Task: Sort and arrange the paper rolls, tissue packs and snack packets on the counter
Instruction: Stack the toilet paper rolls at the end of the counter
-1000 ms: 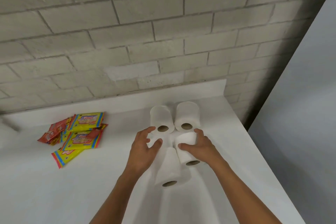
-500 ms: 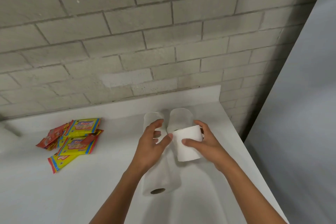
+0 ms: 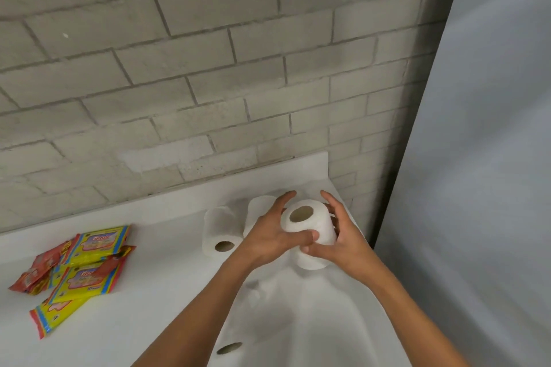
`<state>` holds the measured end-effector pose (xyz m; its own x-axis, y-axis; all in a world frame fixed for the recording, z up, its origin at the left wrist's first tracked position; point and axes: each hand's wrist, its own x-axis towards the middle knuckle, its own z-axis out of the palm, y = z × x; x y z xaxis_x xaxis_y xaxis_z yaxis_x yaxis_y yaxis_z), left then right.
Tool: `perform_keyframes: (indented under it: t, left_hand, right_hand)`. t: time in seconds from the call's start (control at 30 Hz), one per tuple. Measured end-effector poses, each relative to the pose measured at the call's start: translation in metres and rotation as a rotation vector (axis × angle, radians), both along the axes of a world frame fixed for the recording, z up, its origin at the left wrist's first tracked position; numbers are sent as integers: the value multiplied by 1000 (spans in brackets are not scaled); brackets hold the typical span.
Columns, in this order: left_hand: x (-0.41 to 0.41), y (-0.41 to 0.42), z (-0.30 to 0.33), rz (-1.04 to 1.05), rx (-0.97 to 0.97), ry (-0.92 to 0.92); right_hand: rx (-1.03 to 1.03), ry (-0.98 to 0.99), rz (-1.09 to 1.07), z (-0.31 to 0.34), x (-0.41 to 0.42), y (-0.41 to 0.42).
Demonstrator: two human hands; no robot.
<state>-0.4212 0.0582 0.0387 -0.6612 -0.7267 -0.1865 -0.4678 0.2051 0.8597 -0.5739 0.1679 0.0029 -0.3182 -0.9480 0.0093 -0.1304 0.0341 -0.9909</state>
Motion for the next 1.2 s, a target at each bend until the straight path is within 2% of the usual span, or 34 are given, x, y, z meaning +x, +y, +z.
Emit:
perform_keyframes:
  t: [0.27, 0.67, 0.97, 1.2]
  left_hand:
    - [-71, -47, -4, 100, -279, -169]
    - [-135, -99, -47, 220, -290, -160]
    - [-135, -109, -65, 194, -325, -206]
    - [-116, -114, -43, 169, -378, -168]
  right_hand:
    - [120, 1, -161, -25, -30, 1]
    - [262, -5, -199, -65, -45, 16]
    - [306, -37, -207, -67, -36, 12]
    - [315, -21, -206, -63, -27, 2]
